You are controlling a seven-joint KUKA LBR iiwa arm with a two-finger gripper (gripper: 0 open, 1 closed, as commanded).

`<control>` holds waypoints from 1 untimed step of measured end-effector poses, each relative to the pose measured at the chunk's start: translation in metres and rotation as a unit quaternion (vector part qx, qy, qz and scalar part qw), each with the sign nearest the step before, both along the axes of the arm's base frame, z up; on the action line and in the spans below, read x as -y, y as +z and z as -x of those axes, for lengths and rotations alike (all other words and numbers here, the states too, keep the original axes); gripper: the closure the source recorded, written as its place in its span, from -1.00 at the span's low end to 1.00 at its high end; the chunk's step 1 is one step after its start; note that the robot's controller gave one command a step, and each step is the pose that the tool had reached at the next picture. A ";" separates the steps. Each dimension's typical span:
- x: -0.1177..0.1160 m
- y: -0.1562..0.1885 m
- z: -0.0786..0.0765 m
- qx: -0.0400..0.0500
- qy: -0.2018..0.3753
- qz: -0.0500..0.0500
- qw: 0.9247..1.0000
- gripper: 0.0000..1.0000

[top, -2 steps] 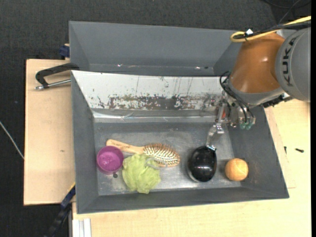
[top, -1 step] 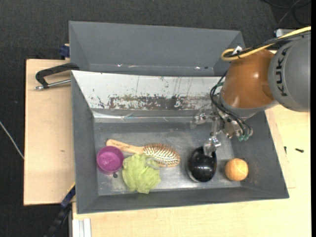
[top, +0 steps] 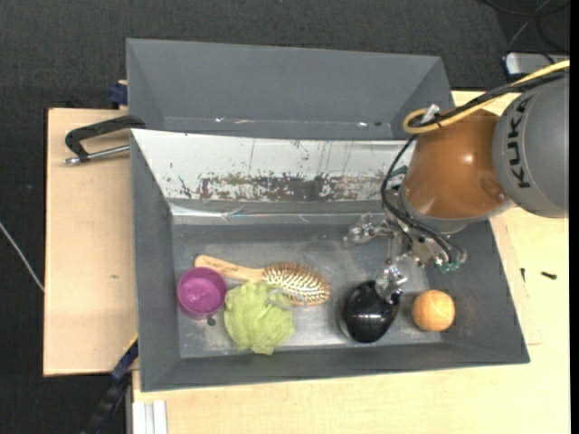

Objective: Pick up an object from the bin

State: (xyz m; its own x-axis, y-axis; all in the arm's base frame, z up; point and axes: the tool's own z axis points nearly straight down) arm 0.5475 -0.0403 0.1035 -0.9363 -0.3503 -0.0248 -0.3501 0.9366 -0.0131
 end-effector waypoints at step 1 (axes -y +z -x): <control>-0.003 0.001 0.012 0.001 0.039 0.000 0.999 -1.00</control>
Offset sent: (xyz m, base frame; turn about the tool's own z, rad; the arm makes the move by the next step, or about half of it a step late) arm -0.0368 0.0871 -0.0335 0.0194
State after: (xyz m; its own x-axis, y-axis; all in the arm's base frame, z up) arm 0.5353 -0.0378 0.1049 -0.9061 -0.4222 -0.0263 -0.4220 0.9065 -0.0131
